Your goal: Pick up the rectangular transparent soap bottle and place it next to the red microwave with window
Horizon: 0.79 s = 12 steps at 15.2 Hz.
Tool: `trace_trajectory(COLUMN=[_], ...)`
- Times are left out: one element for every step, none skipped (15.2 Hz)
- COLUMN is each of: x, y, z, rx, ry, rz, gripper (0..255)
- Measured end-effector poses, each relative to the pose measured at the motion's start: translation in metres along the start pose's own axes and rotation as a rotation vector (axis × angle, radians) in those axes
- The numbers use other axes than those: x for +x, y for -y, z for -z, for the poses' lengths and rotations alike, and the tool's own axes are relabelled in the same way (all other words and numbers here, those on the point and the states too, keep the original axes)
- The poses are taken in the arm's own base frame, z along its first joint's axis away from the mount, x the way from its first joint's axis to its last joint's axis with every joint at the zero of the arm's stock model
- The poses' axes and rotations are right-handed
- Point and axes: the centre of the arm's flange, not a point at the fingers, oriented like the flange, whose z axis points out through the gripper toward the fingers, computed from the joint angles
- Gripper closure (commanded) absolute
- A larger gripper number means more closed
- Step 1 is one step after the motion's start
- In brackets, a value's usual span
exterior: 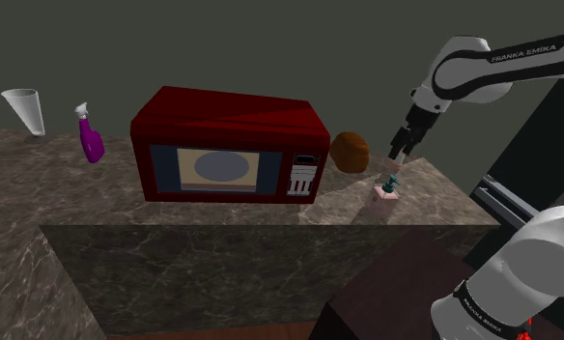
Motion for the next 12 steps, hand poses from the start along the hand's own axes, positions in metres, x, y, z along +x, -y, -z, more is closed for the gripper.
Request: trace_trajectory(x=[0.0, 0.003, 0.004, 0.009, 0.01, 0.012, 0.014, 0.017, 0.021, 0.024, 0.025, 0.027], y=[-0.009, -0.018, -0.026, -0.037, -0.045, -0.059, -0.067, -0.078, -0.09, -0.1, -0.11, -0.118], z=[-0.008, -0.015, -0.027, -0.033, -0.043, -0.05, -0.059, -0.066, -0.075, -0.084, -0.093, -0.102], rx=[-0.001, -0.002, -0.003, -0.004, -0.005, -0.007, -0.008, -0.01, -0.011, -0.013, -0.014, -0.015], ry=[0.0, 0.0, 0.001, 0.001, 0.002, 0.002, 0.002, 0.002, 0.002, 0.003, 0.004, 0.004], rz=[-0.001, -0.003, -0.004, -0.006, -0.008, -0.01, -0.011, -0.013, -0.015, -0.016, -0.018, -0.019], gripper=[0, 0, 0, 0, 0, 0, 0, 0, 0, 0, 0, 0])
